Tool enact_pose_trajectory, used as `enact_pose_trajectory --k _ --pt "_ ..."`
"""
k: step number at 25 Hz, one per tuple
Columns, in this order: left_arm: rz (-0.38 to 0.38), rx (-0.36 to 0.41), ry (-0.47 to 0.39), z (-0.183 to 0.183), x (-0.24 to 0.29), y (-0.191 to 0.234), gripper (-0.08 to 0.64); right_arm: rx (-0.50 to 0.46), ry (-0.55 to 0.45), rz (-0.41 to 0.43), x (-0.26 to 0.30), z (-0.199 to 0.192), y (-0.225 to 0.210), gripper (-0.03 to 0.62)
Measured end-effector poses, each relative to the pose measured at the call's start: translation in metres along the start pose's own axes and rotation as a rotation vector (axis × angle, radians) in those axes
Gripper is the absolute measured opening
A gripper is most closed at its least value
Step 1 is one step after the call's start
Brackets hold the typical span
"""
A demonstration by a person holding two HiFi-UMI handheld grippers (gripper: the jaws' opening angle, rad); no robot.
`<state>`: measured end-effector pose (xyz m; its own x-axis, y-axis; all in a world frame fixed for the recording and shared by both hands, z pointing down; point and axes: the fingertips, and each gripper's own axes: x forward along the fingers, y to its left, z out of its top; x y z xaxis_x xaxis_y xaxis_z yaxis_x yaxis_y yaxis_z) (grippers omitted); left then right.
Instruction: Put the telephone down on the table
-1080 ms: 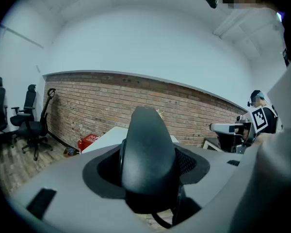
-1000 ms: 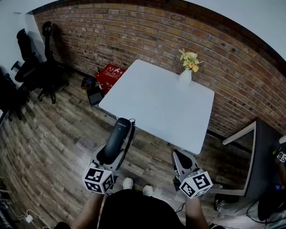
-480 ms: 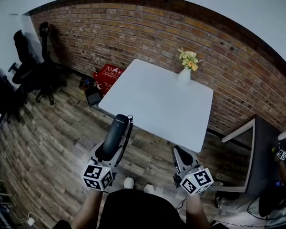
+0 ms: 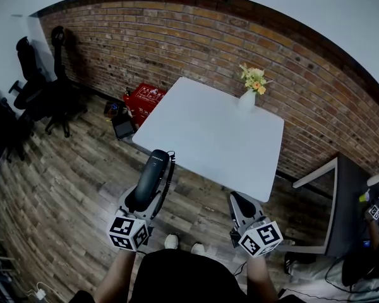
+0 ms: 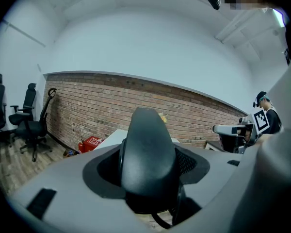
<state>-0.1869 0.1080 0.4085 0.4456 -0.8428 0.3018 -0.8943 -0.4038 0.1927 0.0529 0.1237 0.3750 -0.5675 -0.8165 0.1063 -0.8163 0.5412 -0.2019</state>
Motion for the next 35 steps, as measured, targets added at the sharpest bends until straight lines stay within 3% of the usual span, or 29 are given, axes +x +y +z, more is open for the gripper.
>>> enact_pose_trajectory --k 19,35 --pt "-0.049 -0.002 -0.019 0.006 -0.01 0.057 0.278 -0.019 -0.004 -0.066 0.027 -0.005 0.04 0.023" --pt "-0.02 -0.017 -0.027 0.012 -0.004 0.086 0.278 -0.013 0.013 -0.067 0.05 -0.008 0.039 0.023"
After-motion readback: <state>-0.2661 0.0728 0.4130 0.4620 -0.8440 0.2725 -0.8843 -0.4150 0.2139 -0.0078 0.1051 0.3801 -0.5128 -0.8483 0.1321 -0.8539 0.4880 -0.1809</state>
